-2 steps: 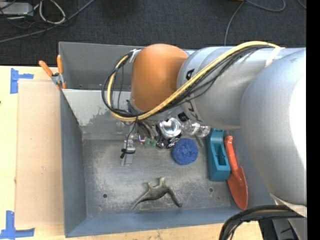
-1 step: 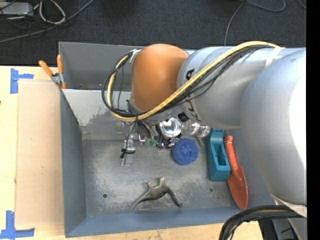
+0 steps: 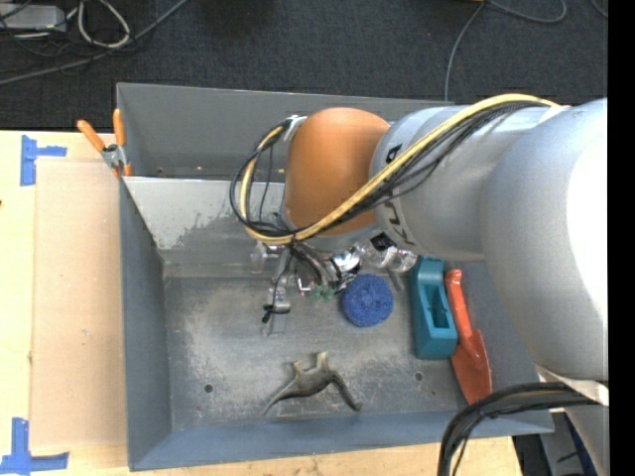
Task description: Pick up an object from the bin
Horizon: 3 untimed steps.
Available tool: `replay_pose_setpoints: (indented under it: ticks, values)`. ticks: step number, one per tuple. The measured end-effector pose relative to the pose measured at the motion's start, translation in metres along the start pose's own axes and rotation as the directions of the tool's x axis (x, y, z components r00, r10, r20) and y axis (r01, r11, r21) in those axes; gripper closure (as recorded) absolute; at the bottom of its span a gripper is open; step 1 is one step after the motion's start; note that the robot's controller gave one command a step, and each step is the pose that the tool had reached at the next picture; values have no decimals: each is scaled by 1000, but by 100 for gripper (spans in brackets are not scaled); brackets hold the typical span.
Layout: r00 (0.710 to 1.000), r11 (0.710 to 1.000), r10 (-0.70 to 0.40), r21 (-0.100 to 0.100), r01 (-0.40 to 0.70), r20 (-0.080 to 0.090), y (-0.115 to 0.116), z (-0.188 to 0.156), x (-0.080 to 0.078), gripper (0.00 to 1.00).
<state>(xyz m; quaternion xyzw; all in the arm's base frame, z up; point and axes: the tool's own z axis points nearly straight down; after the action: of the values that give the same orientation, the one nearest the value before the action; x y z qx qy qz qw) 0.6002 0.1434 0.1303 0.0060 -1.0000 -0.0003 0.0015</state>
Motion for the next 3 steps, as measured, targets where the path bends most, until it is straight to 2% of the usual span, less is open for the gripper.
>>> replay_pose_setpoints:
  ticks: [1, 2, 3]
  values:
    - [1000, 1000, -1, 1, 1, -2, -19, 10, 8, 0]
    - [998, 998, -60, 2, 60, -5, -29, 9, 13, 0]
    - [957, 957, -289, -1, 289, -6, -40, -9, 47, 0]
